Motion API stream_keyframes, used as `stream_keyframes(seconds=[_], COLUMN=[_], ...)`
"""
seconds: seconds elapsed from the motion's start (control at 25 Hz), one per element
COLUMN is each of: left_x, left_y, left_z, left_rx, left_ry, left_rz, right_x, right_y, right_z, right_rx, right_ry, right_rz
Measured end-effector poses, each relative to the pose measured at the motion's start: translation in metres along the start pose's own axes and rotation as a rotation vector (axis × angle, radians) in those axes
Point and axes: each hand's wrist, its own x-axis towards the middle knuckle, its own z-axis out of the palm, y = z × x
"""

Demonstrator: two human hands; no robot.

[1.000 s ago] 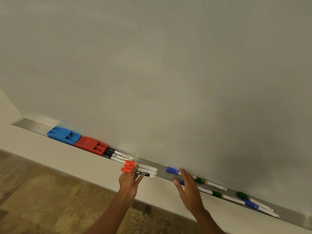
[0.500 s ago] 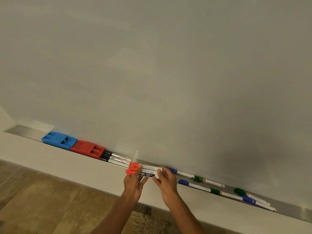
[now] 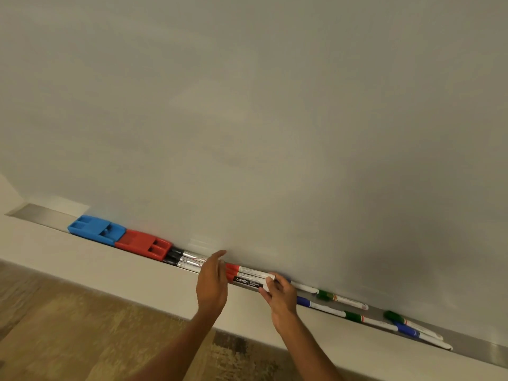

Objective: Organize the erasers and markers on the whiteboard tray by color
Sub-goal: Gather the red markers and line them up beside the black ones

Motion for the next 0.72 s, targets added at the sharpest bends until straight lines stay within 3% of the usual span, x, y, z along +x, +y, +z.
stream_keyframes(seconds=[0.12, 0.2, 0.28, 0.4, 0.72], left_x=[0.011, 0.014, 0.013, 0.007, 0.001], left_y=[-0.013, -0.021, -0.026, -0.037, -0.050], left_z=[0.007, 0.013, 0.015, 0.014, 0.019], left_rx=[0.434, 0.598, 0.697, 0.757, 0.754], left_ry=[-0.275, -0.428, -0.435, -0.410, -0.463], left_rz=[0.386, 0.497, 0.567, 0.631, 0.563], right_x=[0.008, 0.011, 0.012, 0.014, -0.001], right_y=[0.000, 0.001, 0.002, 0.006, 0.002], right_z=[0.007, 0.011, 0.015, 0.020, 0.044], right_rx=[-0.060, -0.115, -0.174, -0.290, -0.710], right_ry=[0.040, 0.046, 0.058, 0.080, 0.088], right_rz=[-0.028, -0.043, -0.046, -0.025, -0.001])
